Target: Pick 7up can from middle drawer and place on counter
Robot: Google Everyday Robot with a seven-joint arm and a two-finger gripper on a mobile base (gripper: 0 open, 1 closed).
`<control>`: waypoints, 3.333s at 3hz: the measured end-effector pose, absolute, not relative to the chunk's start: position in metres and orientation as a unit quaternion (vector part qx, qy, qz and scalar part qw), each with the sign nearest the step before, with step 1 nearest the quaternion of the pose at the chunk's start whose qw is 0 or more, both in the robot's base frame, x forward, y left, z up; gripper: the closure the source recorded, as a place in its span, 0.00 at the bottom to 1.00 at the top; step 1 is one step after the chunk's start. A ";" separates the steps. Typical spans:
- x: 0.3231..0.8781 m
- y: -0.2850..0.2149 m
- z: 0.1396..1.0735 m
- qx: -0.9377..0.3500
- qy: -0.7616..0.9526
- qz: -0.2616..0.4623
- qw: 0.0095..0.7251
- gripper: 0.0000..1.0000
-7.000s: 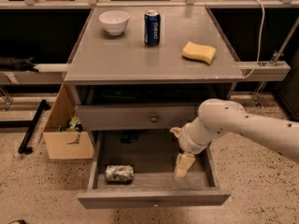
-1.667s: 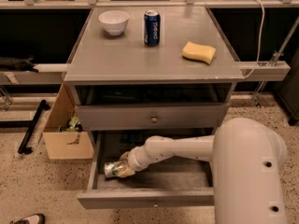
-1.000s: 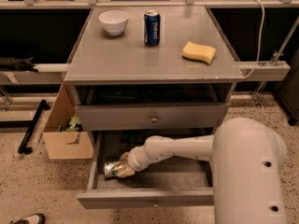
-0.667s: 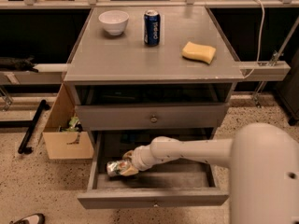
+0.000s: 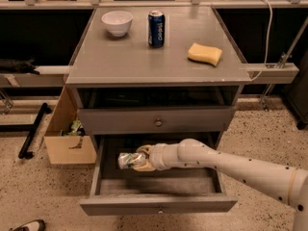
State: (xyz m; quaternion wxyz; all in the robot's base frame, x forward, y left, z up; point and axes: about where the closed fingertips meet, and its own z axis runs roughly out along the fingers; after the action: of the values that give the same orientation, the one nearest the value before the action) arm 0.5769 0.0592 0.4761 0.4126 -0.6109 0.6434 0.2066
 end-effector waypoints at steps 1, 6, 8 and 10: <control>0.576 0.056 0.477 -0.609 0.644 0.206 0.415 1.00; 0.522 0.069 0.662 -0.628 0.513 0.160 0.563 1.00; 0.524 0.059 0.711 -0.598 0.494 0.153 0.612 1.00; 0.519 0.042 0.803 -0.563 0.475 0.119 0.665 1.00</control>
Offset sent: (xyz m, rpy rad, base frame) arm 0.0027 -0.0064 0.0106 0.0377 -0.0091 -0.0107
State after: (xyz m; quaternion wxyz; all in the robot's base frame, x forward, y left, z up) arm 0.5185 0.0415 0.8025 0.6655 -0.5633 0.4750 0.1190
